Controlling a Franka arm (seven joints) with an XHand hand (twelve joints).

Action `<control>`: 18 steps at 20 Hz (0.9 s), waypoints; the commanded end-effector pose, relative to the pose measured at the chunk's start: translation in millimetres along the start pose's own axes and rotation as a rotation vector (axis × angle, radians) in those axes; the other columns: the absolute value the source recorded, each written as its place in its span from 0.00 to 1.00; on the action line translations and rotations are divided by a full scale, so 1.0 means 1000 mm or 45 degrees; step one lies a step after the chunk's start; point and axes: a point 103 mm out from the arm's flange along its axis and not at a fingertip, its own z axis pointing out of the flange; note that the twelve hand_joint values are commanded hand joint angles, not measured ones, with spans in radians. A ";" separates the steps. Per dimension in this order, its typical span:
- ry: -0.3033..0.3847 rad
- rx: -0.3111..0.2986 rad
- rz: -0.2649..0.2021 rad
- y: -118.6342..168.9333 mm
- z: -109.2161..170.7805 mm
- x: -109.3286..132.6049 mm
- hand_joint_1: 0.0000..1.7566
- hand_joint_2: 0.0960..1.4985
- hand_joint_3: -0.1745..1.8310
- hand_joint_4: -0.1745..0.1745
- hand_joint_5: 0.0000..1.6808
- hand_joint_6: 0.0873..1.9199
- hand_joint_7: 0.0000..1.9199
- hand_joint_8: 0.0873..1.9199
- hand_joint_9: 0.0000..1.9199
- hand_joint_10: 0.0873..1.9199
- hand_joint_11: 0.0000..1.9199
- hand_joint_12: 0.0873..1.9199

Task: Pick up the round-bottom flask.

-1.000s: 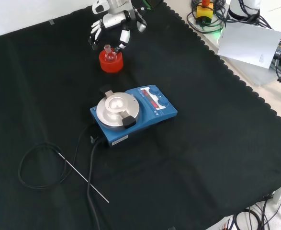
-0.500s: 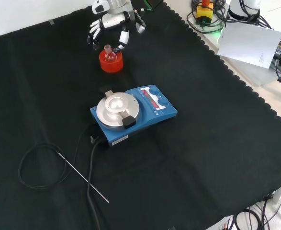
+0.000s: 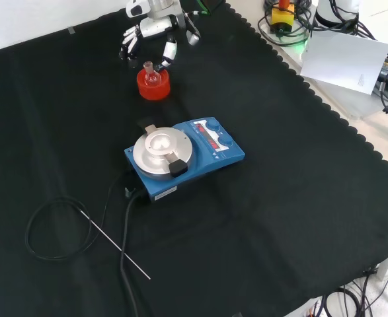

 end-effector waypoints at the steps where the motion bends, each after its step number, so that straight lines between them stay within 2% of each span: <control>1: -0.010 0.000 0.001 0.001 0.003 0.003 0.58 0.36 0.44 0.37 0.43 0.35 0.16 0.33 0.27 0.32 0.09 0.71; 18: -0.006 0.003 -0.006 0.004 -0.001 0.003 0.57 0.37 0.44 0.32 0.46 0.37 0.16 0.34 0.28 0.32 0.10 0.71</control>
